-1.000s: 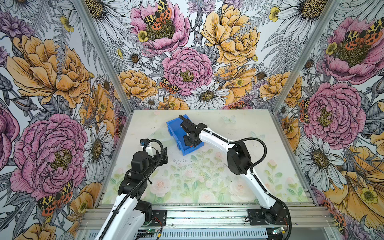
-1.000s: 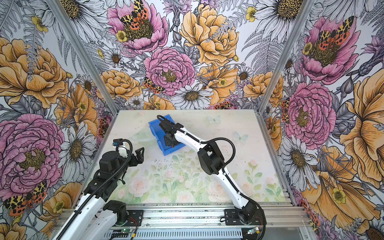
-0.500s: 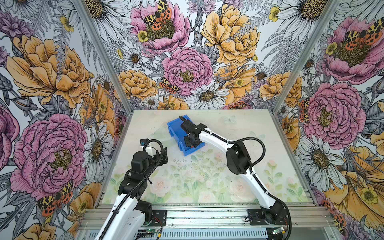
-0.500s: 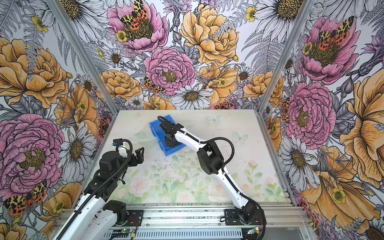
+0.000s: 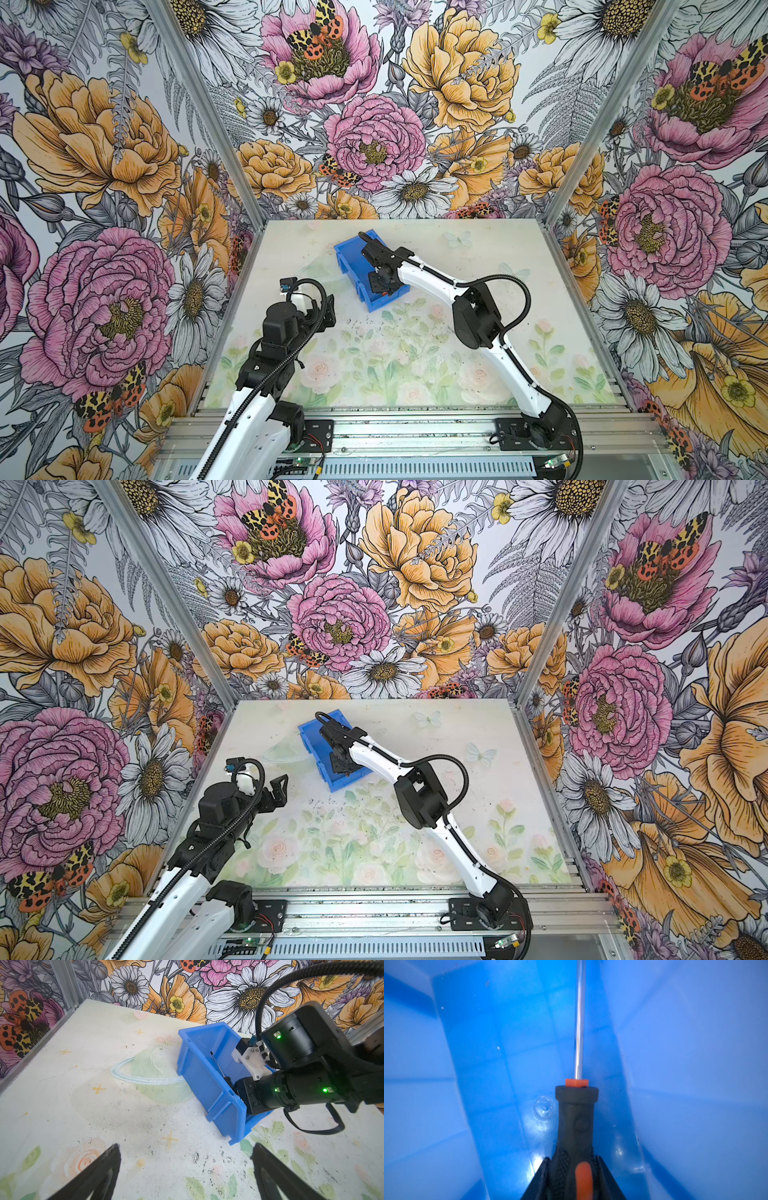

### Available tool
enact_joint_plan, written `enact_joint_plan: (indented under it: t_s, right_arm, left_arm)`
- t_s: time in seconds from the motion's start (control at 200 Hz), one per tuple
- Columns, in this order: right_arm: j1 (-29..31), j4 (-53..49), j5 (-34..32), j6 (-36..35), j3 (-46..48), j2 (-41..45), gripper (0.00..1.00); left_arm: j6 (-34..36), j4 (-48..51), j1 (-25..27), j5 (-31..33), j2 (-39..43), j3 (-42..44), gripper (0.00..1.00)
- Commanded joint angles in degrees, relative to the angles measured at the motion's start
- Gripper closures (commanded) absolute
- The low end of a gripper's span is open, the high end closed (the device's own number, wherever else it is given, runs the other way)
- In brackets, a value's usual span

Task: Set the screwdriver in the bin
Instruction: 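Lower the held screwdriver into the blue bin with the right gripper, then open the right gripper and raise it away from the bin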

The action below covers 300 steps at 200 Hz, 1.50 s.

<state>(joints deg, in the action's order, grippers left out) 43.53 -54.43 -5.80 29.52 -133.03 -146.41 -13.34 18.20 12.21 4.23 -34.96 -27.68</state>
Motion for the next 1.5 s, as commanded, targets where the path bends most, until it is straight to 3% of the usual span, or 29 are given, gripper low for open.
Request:
enact_joint_plan:
  t_s: [0.0, 0.195, 0.42, 0.751, 1.056, 1.291, 1.496]
  right_arm:
    - [0.5, 0.73, -1.59, -0.13, -2.62, -0.54, 0.62]
    - [0.87, 0.73, -2.06, -1.04, -4.53, -0.37, 0.54]
    - [0.99, 0.65, -3.08, -1.3, -5.39, 1.27, 0.52]
    - [1.22, 0.38, -7.44, -0.51, -0.82, 9.6, 0.49]
    - [3.29, 0.55, -12.37, -1.15, 10.55, 22.4, 0.47]
    - [3.38, 2.93, -15.91, -6.21, 26.51, 35.27, 0.45]
    - [2.23, 7.04, -19.13, -8.67, 44.32, 49.3, 0.27]
  left_arm:
    - [0.4, -0.18, -0.51, 0.7, 0.51, 0.7, 0.01]
    - [0.34, -0.35, -1.28, 0.56, 0.86, 0.7, 0.01]
    - [0.01, -0.35, -2.21, 1.14, 1.26, 0.7, 0.01]
    - [-6.96, -3.49, -1.08, 5.37, -0.62, 3.54, 0.01]
    - [-6.75, -3.41, -0.51, 8.7, 0.04, 3.63, 0.01]
    - [-0.45, 1.8, -2.05, 10.76, -1.78, -1.23, 0.01]
    - [3.39, 3.85, -4.46, 10.85, -1.82, -2.18, 0.01]
